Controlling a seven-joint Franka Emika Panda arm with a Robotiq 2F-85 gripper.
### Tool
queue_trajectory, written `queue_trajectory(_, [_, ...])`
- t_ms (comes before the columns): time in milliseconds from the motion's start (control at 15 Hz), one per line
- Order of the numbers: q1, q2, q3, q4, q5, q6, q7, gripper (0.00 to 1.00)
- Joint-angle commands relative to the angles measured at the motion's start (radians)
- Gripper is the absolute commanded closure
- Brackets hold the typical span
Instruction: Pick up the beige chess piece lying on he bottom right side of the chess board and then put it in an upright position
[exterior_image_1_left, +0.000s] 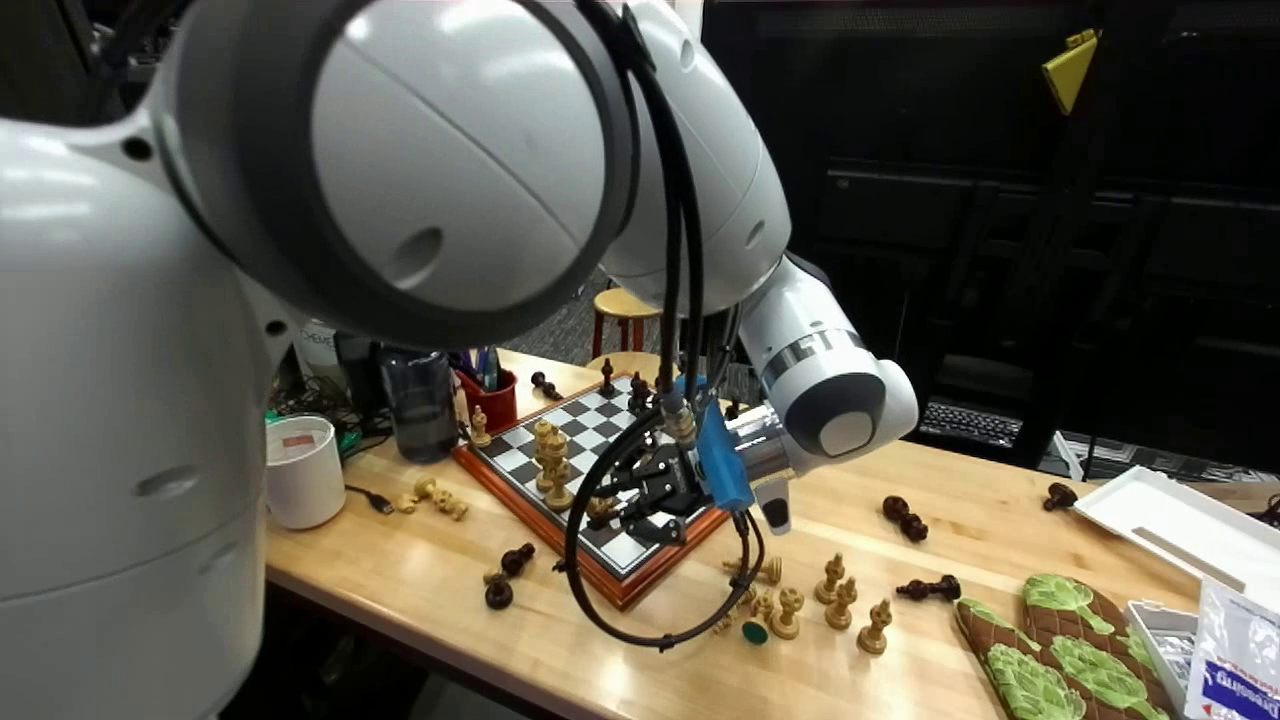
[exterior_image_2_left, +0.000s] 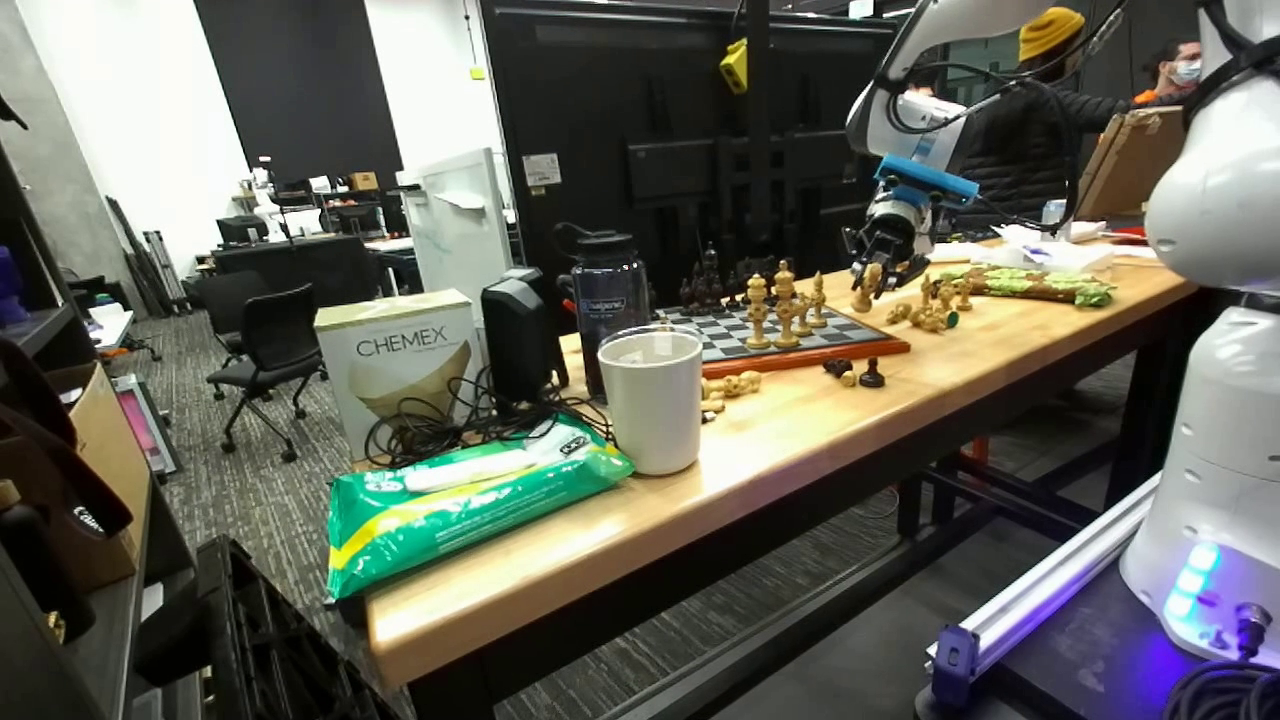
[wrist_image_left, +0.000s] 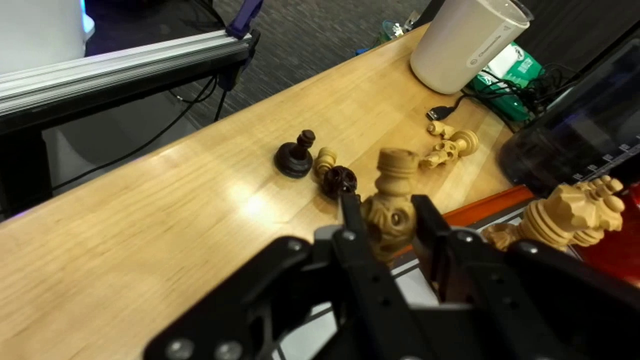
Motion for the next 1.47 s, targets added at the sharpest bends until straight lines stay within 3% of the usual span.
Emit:
queue_trajectory(0, [-0.024,0.049,-0.011,0.041,0.043,-0.062,0.047,0.93])
queue_trajectory(1067, [-0.045,0.173,-0.016,0.092,0.111,-0.098,0.097,0.93])
queue_trajectory(1200, [-0.044,0.177,-0.017,0.096,0.109,-0.103,0.104,0.46])
queue_trajectory(1400, [-0.043,0.178,-0.017,0.099,0.107,-0.110,0.106,0.28])
